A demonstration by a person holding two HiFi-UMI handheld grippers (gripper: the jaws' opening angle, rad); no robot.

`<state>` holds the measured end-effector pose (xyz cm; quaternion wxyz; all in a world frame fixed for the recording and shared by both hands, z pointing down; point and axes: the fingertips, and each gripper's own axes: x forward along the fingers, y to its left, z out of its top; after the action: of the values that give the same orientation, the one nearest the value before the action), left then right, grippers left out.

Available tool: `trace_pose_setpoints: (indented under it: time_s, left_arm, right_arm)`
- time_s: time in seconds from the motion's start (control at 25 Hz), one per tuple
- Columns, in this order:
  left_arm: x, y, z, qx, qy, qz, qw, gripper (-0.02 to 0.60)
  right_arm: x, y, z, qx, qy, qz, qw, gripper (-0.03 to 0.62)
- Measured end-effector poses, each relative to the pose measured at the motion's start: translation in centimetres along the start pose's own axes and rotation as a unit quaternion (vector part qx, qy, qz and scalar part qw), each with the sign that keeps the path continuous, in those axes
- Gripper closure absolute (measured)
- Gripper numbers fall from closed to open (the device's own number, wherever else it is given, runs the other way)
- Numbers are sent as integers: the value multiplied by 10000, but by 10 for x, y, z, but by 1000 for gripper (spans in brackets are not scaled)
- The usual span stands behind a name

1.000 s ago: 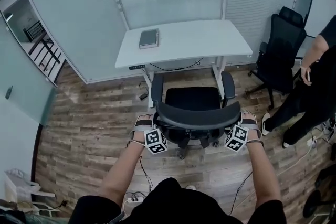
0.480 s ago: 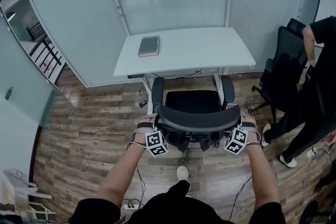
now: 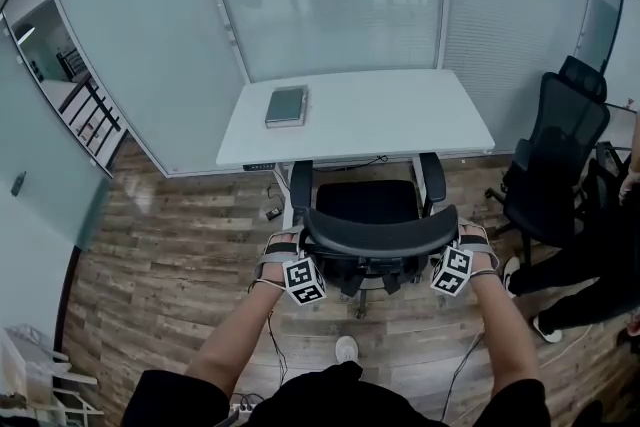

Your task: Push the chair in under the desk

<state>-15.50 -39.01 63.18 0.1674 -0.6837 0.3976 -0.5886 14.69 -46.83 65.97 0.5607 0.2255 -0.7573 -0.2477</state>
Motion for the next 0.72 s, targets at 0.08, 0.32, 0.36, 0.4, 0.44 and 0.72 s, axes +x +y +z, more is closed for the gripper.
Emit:
trace_pose_setpoints:
  time_s: [0.08, 0.32, 0.36, 0.4, 0.44, 0.72]
  left_arm:
    - [10, 18, 1, 0, 9, 78, 10000, 167]
    - [41, 38, 6, 10, 95, 66, 9999, 196]
    - [45, 42, 6, 4, 106, 69, 9999, 196]
    - [49, 46, 4, -1, 125, 75, 9999, 196]
    - [54, 51, 0, -8, 150, 84, 9999, 196]
    - [93, 101, -9, -61, 204, 152, 9997, 195]
  right_arm:
    - [10, -18, 3, -13, -23, -23, 10000, 62]
    - [41, -45, -1, -75, -21, 46, 10000, 62]
    - [45, -49, 0, -96, -12, 56, 9999, 62]
    - [50, -53, 2, -110, -1, 73, 9999, 62]
    - [55, -57, 5, -118, 10, 94, 9999, 62]
    - [98, -103, 26, -186, -12, 107, 9998, 62]
